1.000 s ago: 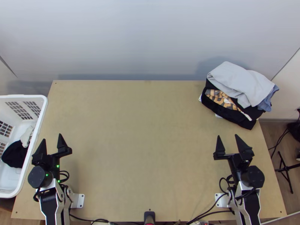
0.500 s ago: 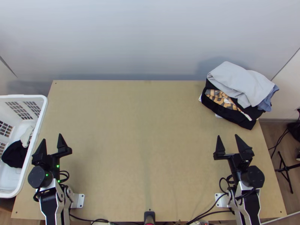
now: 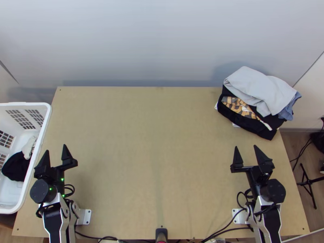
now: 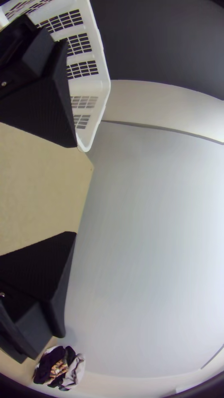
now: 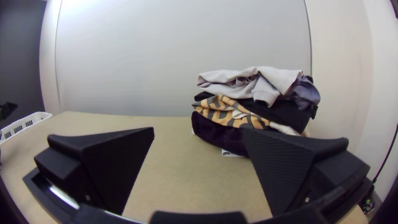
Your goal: Fold the t-shirt
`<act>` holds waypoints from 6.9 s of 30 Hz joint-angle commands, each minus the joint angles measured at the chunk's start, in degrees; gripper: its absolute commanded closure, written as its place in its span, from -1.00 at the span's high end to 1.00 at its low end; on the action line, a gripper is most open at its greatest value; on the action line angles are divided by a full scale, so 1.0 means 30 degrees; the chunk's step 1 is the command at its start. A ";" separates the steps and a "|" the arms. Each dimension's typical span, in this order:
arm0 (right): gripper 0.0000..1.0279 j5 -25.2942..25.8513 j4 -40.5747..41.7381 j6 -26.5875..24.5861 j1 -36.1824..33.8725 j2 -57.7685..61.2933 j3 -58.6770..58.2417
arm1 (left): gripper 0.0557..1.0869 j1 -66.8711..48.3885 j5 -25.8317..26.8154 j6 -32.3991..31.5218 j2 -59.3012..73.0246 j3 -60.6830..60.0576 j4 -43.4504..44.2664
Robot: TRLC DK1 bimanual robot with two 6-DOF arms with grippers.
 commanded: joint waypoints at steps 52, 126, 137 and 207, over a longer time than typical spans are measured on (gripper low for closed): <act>0.93 0.0006 0.0004 0.0002 0.0009 0.0003 0.0004 | 0.91 1.2988 0.1378 0.1575 3.3263 3.2465 -1.5949; 0.93 0.0006 0.0004 0.0002 0.0009 0.0003 0.0004 | -0.93 0.9707 0.5861 0.3362 3.5724 4.3334 -1.5216; 0.93 0.0006 0.0004 0.0002 0.0009 0.0003 0.0004 | -0.93 0.6397 0.7296 0.2484 3.0245 4.2865 -1.7970; 0.93 0.0006 0.0004 0.0002 0.0009 0.0003 0.0004 | 0.92 -1.0273 0.0001 -0.0095 2.5939 2.6518 -1.5949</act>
